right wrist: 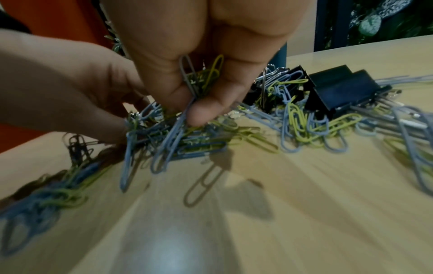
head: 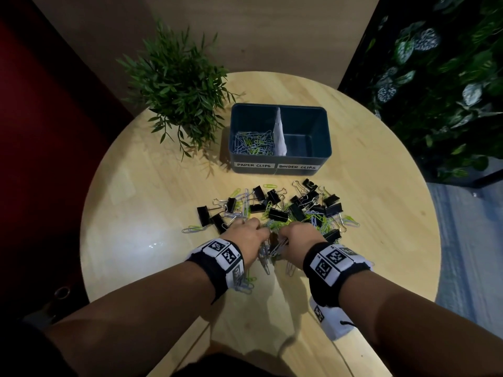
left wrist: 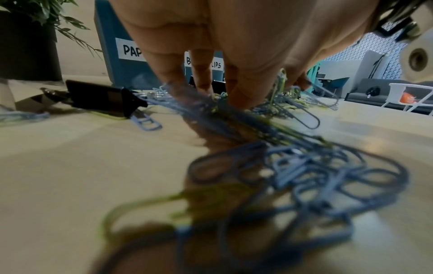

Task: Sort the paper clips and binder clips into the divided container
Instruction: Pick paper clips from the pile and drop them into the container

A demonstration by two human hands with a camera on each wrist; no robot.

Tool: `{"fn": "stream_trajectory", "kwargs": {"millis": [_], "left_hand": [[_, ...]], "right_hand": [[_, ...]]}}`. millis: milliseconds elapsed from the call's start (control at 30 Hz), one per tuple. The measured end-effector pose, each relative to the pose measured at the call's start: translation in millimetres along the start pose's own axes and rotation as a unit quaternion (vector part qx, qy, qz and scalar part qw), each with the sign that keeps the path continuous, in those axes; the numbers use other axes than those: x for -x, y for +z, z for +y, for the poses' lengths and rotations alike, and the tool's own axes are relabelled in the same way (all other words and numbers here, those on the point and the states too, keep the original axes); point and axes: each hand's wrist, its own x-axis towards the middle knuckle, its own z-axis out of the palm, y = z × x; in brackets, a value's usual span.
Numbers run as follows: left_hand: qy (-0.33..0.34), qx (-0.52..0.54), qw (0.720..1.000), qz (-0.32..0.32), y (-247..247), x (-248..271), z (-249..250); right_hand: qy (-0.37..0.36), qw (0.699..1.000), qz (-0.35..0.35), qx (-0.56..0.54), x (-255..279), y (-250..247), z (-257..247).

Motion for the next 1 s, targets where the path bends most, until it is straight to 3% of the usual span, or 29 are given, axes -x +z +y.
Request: {"fn": "stream_trajectory", "kwargs": {"millis": [133,267,367,500,600,700,767,900,1000], "left_hand": [[-0.004,0.032,0.999,-0.016,-6.9,-2.0,-3.1],[-0.015,0.135,0.989,0.06,-26.5,10.3,-6.5],[-0.059,0.22,0.967,0.114,-50.1,21.8,-9.5],[-0.098,0.381,0.897,0.201,-84.3,32.5,-23.8],[-0.089,0.453,0.836,0.297,-113.4,34.2,-35.9],[-0.1,0.476,0.775,0.402,-140.7,21.4,-49.3],[-0.118,0.467,0.757,0.442,-151.8,4.6,-57.4],[-0.159,0.41,0.794,0.42,-146.8,-30.0,-62.4],[-0.183,0.385,0.815,0.392,-134.7,-44.8,-60.3]], "right_hand": [[-0.011,0.999,0.035,-0.023,3.3,-9.5,0.1],[-0.003,0.995,0.077,-0.067,9.5,-27.8,1.4],[-0.013,0.988,0.104,-0.11,16.3,-51.9,-1.2],[-0.022,0.961,0.184,-0.205,19.5,-92.3,-11.8],[-0.026,0.911,0.22,-0.348,16.6,-124.9,-23.8],[-0.03,0.856,0.275,-0.436,-4.4,-150.6,-35.9],[-0.016,0.843,0.29,-0.453,-26.5,-156.9,-43.5],[0.025,0.882,0.284,-0.376,-65.6,-142.3,-58.4],[0.037,0.892,0.287,-0.349,-84.2,-126.7,-62.5]]}}
